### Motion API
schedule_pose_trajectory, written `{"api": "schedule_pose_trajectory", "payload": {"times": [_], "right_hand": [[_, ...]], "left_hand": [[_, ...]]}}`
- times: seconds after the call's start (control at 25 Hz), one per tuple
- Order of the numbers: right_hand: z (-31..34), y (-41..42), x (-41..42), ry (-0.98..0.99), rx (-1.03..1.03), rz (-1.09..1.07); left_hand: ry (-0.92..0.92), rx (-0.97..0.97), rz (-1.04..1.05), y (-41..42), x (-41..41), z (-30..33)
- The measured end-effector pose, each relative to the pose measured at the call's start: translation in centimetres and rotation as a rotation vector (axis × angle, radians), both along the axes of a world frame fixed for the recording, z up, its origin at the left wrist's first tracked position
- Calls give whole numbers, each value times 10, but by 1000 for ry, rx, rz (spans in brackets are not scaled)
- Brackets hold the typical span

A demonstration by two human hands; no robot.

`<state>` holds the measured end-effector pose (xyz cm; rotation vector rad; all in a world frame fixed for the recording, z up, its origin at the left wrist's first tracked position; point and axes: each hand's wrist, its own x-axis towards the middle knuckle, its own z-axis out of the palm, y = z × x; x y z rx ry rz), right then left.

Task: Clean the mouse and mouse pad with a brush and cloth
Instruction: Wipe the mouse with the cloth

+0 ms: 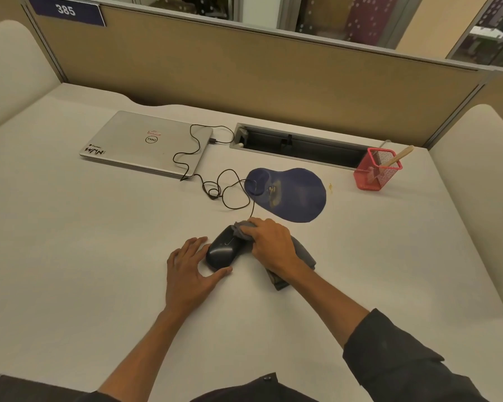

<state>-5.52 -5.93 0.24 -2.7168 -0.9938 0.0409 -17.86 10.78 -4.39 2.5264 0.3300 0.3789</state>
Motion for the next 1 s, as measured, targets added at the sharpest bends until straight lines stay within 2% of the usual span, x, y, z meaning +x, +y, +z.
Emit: {"api": "schedule_pose_trajectory", "payload": {"times": [0.2, 0.4, 0.52, 0.72, 0.84, 1.0], "right_hand": [[-7, -9, 5, -78, -161, 22], [14, -3, 7, -3, -39, 5], [4, -1, -13, -7, -64, 62], [5, 2, -2, -9, -113, -53], [8, 6, -12, 9, -49, -83], [4, 8, -49, -49, 12, 27]], "left_hand": [[2, 9, 3, 1, 0, -1], [-7, 24, 6, 1, 0, 0], [7, 30, 0, 0, 0, -1], [-7, 17, 5, 0, 0, 0], [3, 23, -1, 0, 0, 0], [3, -3, -7, 1, 0, -1]]}}
